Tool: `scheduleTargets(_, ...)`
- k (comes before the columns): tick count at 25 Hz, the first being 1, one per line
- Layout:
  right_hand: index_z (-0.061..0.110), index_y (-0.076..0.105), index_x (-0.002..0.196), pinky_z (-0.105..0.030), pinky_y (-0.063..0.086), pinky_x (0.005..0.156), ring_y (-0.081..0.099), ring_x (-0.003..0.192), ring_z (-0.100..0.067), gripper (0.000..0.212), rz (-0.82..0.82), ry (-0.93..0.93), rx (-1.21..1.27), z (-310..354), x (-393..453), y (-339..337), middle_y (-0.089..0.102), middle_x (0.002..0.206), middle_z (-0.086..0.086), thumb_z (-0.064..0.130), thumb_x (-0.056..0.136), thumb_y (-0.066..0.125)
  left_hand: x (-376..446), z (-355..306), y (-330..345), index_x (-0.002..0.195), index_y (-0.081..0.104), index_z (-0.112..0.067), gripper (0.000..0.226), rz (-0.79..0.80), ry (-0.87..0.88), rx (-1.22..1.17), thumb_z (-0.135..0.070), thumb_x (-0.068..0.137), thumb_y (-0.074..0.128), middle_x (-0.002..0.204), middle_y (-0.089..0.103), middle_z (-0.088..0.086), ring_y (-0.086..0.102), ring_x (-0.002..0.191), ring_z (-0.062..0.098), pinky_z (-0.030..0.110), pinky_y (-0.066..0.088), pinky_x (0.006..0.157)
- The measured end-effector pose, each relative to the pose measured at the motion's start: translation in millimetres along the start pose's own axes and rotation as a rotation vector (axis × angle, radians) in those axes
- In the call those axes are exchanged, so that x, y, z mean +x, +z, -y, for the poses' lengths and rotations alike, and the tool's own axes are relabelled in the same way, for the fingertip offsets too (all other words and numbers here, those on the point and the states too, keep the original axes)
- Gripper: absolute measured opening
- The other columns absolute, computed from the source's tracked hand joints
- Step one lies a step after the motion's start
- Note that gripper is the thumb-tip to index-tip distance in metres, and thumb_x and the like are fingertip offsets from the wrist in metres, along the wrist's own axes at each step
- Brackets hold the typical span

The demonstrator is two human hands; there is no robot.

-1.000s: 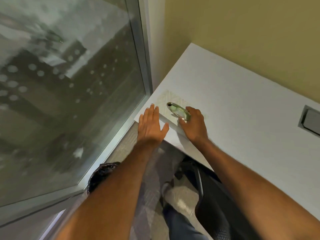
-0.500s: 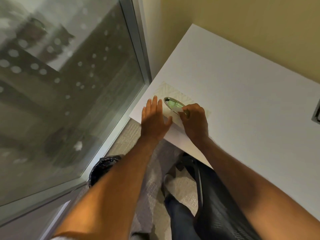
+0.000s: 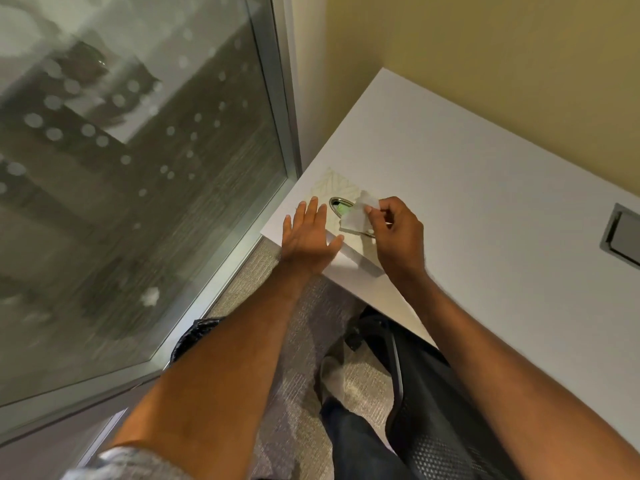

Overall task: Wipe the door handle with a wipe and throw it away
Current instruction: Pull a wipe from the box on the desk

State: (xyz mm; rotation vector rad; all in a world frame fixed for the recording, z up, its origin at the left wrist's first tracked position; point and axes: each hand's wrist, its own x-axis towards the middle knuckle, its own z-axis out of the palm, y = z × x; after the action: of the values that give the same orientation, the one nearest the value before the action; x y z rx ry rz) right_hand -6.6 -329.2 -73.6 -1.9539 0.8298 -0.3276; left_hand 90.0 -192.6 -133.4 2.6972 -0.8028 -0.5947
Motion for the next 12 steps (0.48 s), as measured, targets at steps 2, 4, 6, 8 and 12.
scheduleTargets(2,0.025,0.065,0.103,-0.006,0.048,0.065,0.065,0.088,0.006,0.013,-0.054,-0.012,0.048,14.4,-4.4,-7.8,0.066,0.094,0.02,0.035,0.105,0.057,-10.7,-0.9,-18.8,0.164,0.026,-0.021,0.067,0.047,-0.008,-0.101,-0.051,0.107,0.047,0.175,0.012,0.003,0.008,0.163,0.026,0.051,0.005,0.132)
scheduleTargets(4,0.02,0.067,0.107,-0.013,0.054,0.072,0.067,0.093,-0.006,0.015,-0.09,0.021,0.121,25.9,-8.7,-11.8,0.07,0.101,0.007,0.029,0.106,0.056,-28.8,-7.6,-43.1,0.159,0.038,-0.022,0.054,0.012,-0.032,-0.381,-0.04,0.109,0.047,0.171,0.026,0.001,0.026,0.157,0.02,0.04,0.015,0.131)
scheduleTargets(6,0.014,0.069,0.112,-0.031,0.063,0.081,0.07,0.099,-0.019,0.022,-0.084,0.081,0.206,42.1,-22.0,-11.6,0.073,0.11,-0.003,0.029,0.107,0.054,-55.6,-17.4,-68.6,0.149,0.053,-0.023,0.04,-0.072,-0.066,-0.749,-0.032,0.111,0.044,0.158,0.048,-0.002,0.046,0.135,0.012,0.03,0.031,0.12)
scheduleTargets(8,0.013,0.07,0.116,-0.035,0.064,0.082,0.072,0.1,-0.02,0.025,-0.063,0.109,0.292,61.2,-46.1,-6.0,0.074,0.113,-0.005,0.029,0.108,0.052,-87.2,-22.7,-91.3,0.132,0.068,-0.022,0.033,-0.116,-0.106,-1.031,-0.032,0.109,0.047,0.133,0.065,-0.006,0.059,0.117,0.015,0.033,0.045,0.109)
scheduleTargets(12,0.023,0.073,0.109,-0.023,0.061,0.068,0.078,0.087,-0.017,0.024,0.028,0.098,0.388,112.7,-131.0,16.7,0.078,0.099,0.01,0.03,0.108,0.051,-175.7,2.6,-120.2,0.119,0.075,-0.024,0.03,-0.179,-0.124,-1.249,-0.043,0.1,0.062,0.117,0.075,-0.002,0.069,0.113,0.025,0.041,0.056,0.093)
